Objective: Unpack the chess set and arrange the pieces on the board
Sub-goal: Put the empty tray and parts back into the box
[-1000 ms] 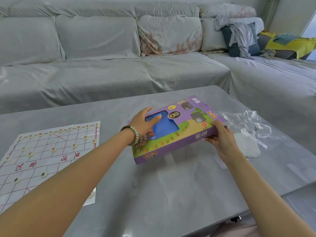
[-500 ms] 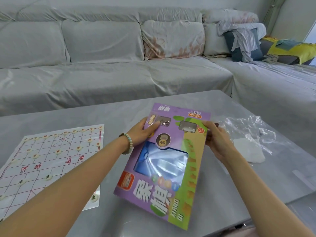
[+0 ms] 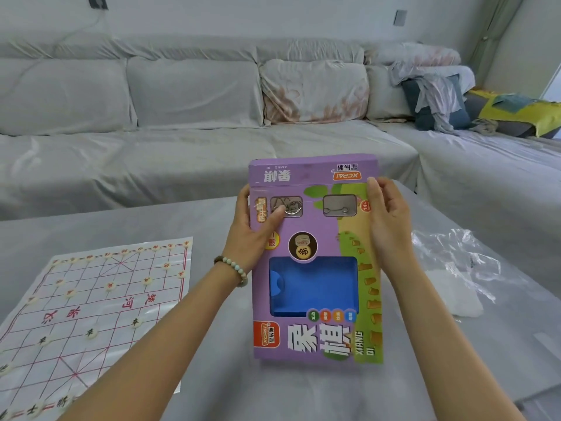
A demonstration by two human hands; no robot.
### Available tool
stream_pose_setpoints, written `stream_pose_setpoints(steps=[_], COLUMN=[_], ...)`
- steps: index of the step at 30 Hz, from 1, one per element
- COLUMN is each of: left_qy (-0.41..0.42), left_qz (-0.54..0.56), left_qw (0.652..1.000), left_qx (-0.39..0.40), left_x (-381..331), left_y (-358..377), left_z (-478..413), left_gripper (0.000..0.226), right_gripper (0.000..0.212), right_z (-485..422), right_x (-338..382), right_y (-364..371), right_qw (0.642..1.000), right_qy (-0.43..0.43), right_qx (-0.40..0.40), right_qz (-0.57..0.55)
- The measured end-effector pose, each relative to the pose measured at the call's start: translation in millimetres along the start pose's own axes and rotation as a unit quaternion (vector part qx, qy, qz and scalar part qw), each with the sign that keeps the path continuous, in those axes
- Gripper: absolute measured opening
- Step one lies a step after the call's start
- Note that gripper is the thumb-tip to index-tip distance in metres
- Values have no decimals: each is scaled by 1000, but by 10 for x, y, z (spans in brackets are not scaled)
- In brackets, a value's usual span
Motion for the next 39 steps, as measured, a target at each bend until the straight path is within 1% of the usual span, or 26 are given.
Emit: stream_pose_setpoints(steps=[3, 6, 9, 13, 14, 15, 17, 18, 19, 20, 22, 23, 25, 27, 29, 34, 37, 39], left_qy=[21, 35, 37, 37, 38, 46, 69, 79, 90, 96, 94, 84, 51, 35, 39, 69, 115, 147], left_qz=[-3, 5, 0, -4, 4, 9, 20, 28, 29, 27, 16, 16, 29, 39, 45, 26, 4, -12], left_qw=[1000, 999, 999, 998, 997, 995, 993, 992, 992, 991, 991, 991, 992, 992, 992, 989, 982, 976], left_qx=[-18, -9, -8, -59, -74, -87, -94, -91, -89, -90, -99, -106, -115, -116, -115, -128, -153, -162], left_x=[-54, -33, -56, -219, -256, -288, -358, -386, -400, -409, -382, -347, -289, -260, -263, -271, -273, -278], left_y=[-38, -37, -32, -15, -17, -21, -20, -16, -14, -12, -18, -21, -13, -2, -4, -4, -5, -10], left_z=[-1, 34, 42, -39, -61, -83, -113, -122, -129, -129, -126, -122, -105, -87, -84, -68, -43, -34], left_gripper=[54, 46, 42, 20, 19, 19, 19, 20, 21, 19, 9, 11, 20, 18, 14, 10, 3, 7], right_gripper=[10, 13, 11, 7, 5, 10, 29, 35, 36, 31, 12, 3, 13, 14, 12, 9, 7, 8], right_z=[-23, 11, 53, 57, 59, 68, 83, 82, 81, 67, 42, 39, 40, 41, 36, 53, 78, 91], right_x=[25, -73, -112, -92, -84, -63, 0, 32, 68, 81, 78, 59, -2, -42, -48, -29, -6, 11], right_y=[104, 131, 129, 109, 111, 123, 142, 140, 139, 130, 119, 115, 107, 105, 95, 82, 84, 94], right_qw=[1000, 1000, 1000, 1000, 1000, 1000, 998, 998, 997, 997, 997, 998, 1000, 1000, 999, 999, 999, 998], right_qy=[-9, -5, -1, -18, -25, -30, -41, -47, -55, -65, -68, -55, -14, 19, 30, 9, -29, -54], right_qx=[16, 3, 3, -9, -7, -2, 15, 20, 23, 23, 12, 5, -4, 7, 12, 1, -9, -14], right_qz=[5, 16, 4, 8, 7, -2, -34, -42, -38, -20, 14, 16, 3, -15, -30, -38, -38, -29])
Point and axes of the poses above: each hand's wrist, its own z-axis away from the middle knuckle, its own y-axis out of the palm, x = y × z, the point moved 3 cm from there along -z, towards the middle knuckle, and after that the axes turned 5 degrees about y, right-handed, at the moved point
